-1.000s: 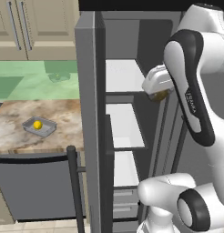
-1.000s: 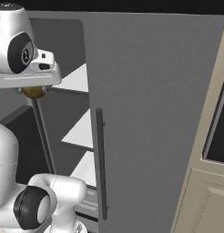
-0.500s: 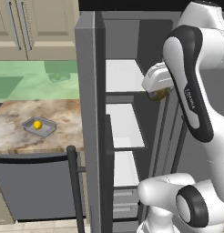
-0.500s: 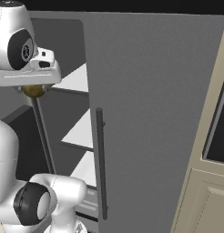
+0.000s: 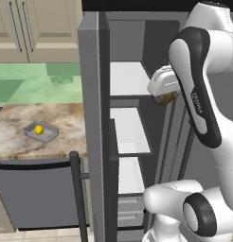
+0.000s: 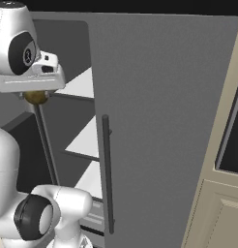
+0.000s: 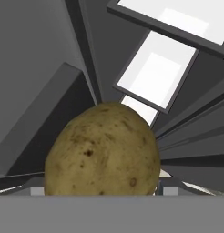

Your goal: Take the lemon and potato out of the freezer and place them in the tupperware container on the counter. Then put the tupperware containing the vegetables back in the freezer.

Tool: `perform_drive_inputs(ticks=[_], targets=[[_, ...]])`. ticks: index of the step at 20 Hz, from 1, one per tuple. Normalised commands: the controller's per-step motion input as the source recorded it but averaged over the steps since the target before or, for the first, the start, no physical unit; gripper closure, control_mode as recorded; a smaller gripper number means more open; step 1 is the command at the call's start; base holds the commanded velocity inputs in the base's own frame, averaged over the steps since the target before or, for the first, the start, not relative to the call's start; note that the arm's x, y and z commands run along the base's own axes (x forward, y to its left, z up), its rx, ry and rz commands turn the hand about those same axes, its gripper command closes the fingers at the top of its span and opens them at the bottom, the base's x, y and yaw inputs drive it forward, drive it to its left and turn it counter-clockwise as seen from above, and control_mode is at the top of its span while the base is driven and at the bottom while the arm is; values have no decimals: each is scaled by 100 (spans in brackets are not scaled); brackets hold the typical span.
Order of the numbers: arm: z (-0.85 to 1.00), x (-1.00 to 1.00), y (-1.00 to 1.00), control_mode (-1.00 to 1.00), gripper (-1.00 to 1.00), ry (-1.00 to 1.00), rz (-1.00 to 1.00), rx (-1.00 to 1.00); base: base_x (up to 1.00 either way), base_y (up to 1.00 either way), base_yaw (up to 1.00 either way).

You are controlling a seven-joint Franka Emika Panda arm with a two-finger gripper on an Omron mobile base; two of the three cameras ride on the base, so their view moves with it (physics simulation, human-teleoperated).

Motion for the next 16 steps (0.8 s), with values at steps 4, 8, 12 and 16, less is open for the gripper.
perform_drive_inputs(ticks=[4,8,12,16], targets=[[-3,-6,0,100,100,0,0,0,-39,-2,1],[0,0,0,100,100,0,0,0,-100,-17,4],[0,0,0,100,100,0,0,0,-100,-24,2],[0,0,0,100,100,0,0,0,-100,-30,0]])
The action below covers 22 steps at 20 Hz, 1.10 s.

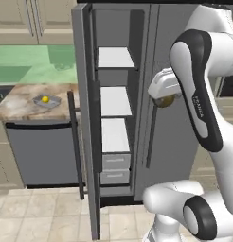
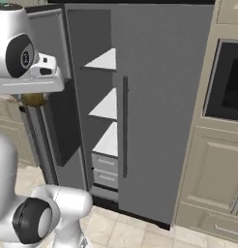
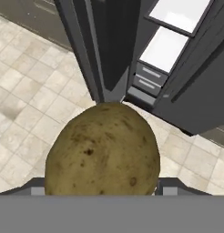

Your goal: Take the lemon and potato out of the freezer and place them in the tupperware container on the counter. Then put the tupperware containing the vegetables back in the freezer.

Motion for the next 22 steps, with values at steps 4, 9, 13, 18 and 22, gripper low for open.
perform_drive_inputs(ticks=[4,9,13,18,22], targets=[[0,0,0,100,100,0,0,0,-100,-14,0],[0,0,0,100,100,0,0,0,-67,38,0],[0,0,0,100,100,0,0,0,1,100,-8],[0,0,0,100,100,0,0,0,21,100,-17],[0,0,0,100,100,0,0,0,36,100,-20]])
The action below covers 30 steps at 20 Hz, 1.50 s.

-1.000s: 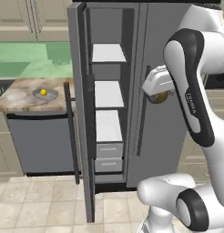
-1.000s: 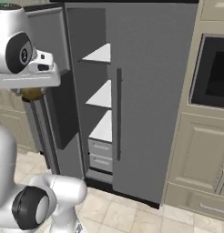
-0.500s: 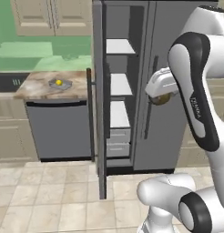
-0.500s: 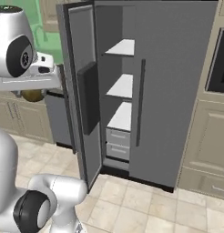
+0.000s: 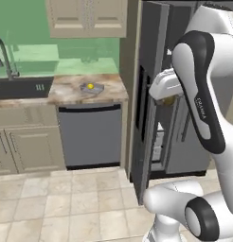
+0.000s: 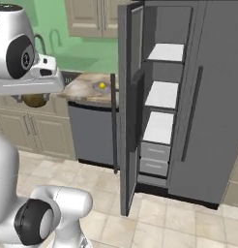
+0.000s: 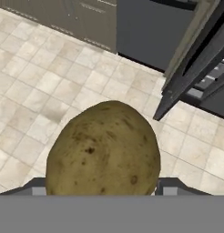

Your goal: Take the lemon and potato out of the freezer and place them in the tupperware container on the counter. Then put the tupperware containing the vegetables back in the freezer.

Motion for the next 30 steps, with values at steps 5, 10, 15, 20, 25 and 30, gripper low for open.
perform_drive_inputs(ticks=[5,10,15,20,25,30], targets=[[0,0,0,100,100,0,0,0,32,100,-22],[0,0,0,100,100,0,0,0,50,100,-25],[0,0,0,100,100,0,0,0,82,65,-27],[0,0,0,100,100,0,0,0,99,41,-25],[0,0,0,100,100,0,0,0,100,2,-17],[0,0,0,100,100,0,0,0,95,4,-13]])
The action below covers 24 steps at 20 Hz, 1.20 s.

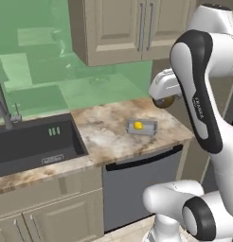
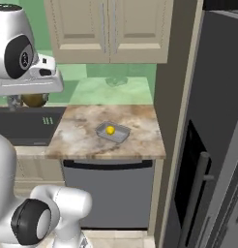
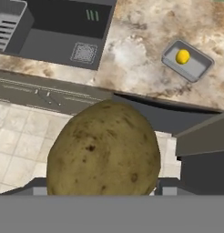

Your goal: Take the lemon and potato out of the freezer and place them in the tupperware container on the counter. Then put the tupperware containing the vegetables back in the freezer.

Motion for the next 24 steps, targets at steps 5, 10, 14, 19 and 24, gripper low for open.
perform_drive_inputs(ticks=[5,10,14,19,24], targets=[[0,0,0,100,100,0,0,0,69,1,-11],[0,0,0,100,100,0,0,0,27,0,-5],[0,0,0,100,100,0,0,0,0,0,0],[0,0,0,100,100,0,0,0,0,0,0],[-20,0,-2,-100,100,0,0,0,0,0,0]])
